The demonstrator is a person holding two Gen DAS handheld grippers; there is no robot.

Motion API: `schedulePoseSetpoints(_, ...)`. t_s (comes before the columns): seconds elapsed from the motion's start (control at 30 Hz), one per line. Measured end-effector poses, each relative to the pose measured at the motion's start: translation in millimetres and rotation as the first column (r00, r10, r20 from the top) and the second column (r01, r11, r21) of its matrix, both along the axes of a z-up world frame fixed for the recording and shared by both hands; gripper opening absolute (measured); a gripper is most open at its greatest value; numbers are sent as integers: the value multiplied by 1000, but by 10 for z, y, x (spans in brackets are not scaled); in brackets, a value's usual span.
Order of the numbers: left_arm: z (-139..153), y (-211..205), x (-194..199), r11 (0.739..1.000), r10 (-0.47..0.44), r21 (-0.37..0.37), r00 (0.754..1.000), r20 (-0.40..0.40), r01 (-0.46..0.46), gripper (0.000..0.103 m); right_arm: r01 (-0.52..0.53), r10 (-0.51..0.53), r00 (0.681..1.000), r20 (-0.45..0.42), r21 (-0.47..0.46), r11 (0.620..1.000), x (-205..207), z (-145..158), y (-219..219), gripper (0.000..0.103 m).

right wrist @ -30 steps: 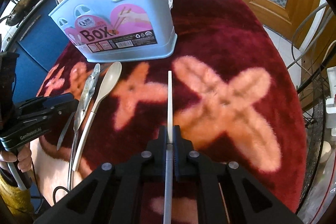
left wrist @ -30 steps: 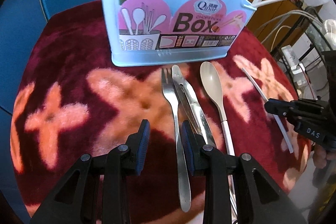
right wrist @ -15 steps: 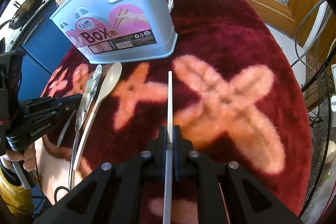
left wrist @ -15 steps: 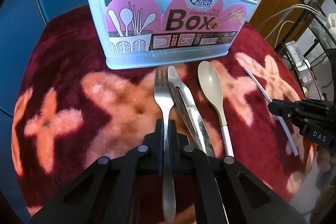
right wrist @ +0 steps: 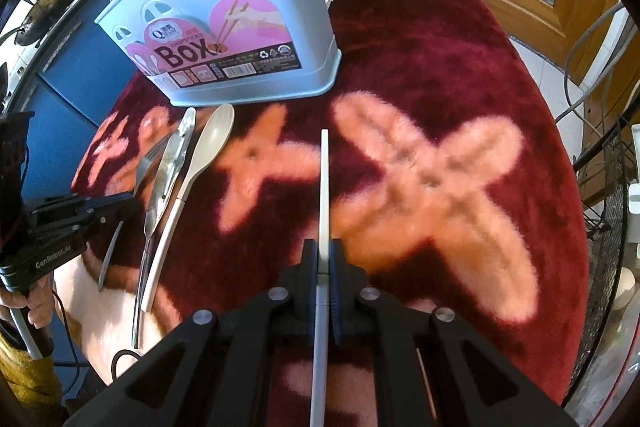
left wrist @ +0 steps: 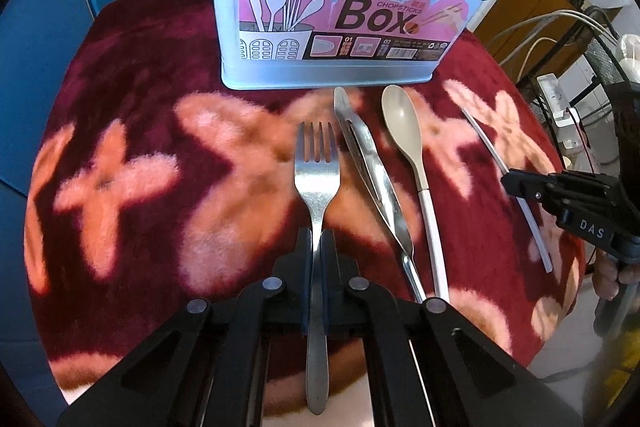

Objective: Organize utensils

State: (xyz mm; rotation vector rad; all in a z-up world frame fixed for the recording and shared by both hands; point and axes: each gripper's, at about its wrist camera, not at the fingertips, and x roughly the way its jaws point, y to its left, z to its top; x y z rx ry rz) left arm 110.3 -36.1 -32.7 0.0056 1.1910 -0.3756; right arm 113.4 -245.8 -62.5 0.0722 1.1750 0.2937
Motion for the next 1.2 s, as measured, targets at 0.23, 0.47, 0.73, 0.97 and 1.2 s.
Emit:
schedulePoseSetpoints(0.23,-23,-110,152,998,-48,38,999,-26,49,2,-61,57,996,-68,-45,997,147,-24,79,8)
schedulePoseSetpoints(0.47,-68,-89,294,999,-50,0,997,-62,50,3,-92,85,991,-104,-64,994,227,-56,141,8)
schedulePoseSetpoints(0.73,-30,22,134,997,-13,-80,1000,24,15,2,-40,40,999,19,23,999,-1,-31,75,7)
schedulePoseSetpoints(0.97,41,203,-142,976,29,-218,995,97,-7,2,-3,-24,990,137,198,980,-306,19,-8,7)
schedulePoseSetpoints(1.2,286,288,-347,960,83,-279,972,221,-19,2,-3,-72,960,270,268,963,-443,198,46,7)
